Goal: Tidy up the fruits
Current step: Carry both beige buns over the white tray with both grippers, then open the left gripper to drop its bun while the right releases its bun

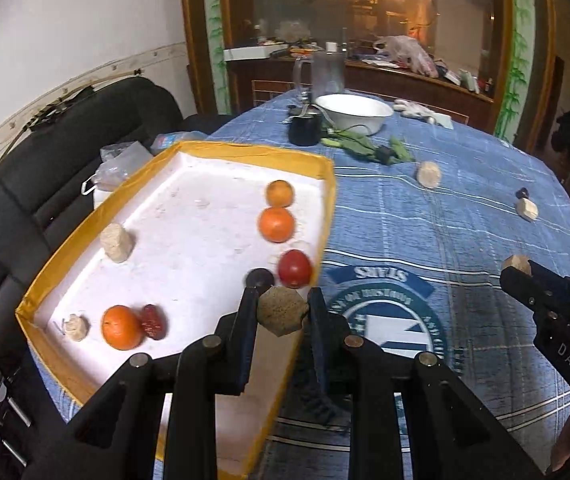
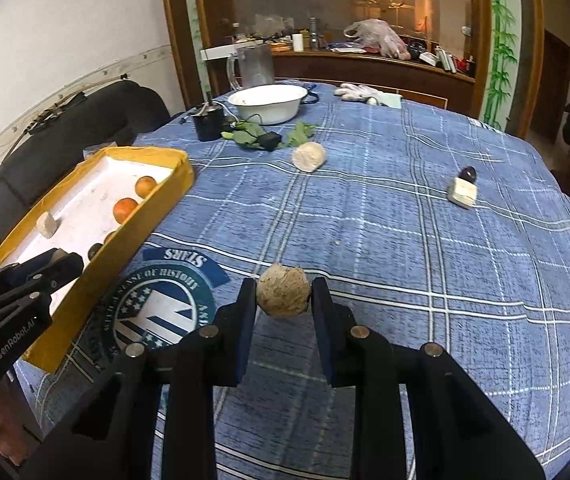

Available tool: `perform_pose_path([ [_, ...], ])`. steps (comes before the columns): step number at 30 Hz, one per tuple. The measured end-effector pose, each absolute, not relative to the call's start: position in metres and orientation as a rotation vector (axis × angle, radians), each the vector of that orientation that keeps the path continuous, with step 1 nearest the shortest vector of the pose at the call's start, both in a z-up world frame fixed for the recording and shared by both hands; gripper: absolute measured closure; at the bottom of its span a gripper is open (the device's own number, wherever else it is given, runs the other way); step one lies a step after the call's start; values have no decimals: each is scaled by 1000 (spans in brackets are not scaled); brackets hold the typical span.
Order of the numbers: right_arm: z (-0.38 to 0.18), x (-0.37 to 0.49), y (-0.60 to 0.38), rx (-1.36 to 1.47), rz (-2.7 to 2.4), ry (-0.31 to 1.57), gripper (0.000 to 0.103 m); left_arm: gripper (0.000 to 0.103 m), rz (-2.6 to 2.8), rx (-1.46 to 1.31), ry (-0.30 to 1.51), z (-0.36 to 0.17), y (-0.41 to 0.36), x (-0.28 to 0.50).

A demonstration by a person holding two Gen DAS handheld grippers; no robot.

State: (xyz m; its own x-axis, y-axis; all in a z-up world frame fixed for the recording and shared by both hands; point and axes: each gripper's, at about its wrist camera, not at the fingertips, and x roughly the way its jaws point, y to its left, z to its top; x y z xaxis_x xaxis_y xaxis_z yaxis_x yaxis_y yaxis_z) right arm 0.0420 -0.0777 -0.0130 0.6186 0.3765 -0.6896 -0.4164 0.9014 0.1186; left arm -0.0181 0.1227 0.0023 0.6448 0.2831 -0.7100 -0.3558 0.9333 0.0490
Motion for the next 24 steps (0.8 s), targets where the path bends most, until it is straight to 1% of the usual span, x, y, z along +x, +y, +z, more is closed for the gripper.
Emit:
perform_pose_path([
  [6,-9,45,-56,-73,498,774,73,79,417,-114,797,3,146,-18],
  [24,17,58,54,-150,698,735,73,79,561,-193,846,-6,228,-10],
])
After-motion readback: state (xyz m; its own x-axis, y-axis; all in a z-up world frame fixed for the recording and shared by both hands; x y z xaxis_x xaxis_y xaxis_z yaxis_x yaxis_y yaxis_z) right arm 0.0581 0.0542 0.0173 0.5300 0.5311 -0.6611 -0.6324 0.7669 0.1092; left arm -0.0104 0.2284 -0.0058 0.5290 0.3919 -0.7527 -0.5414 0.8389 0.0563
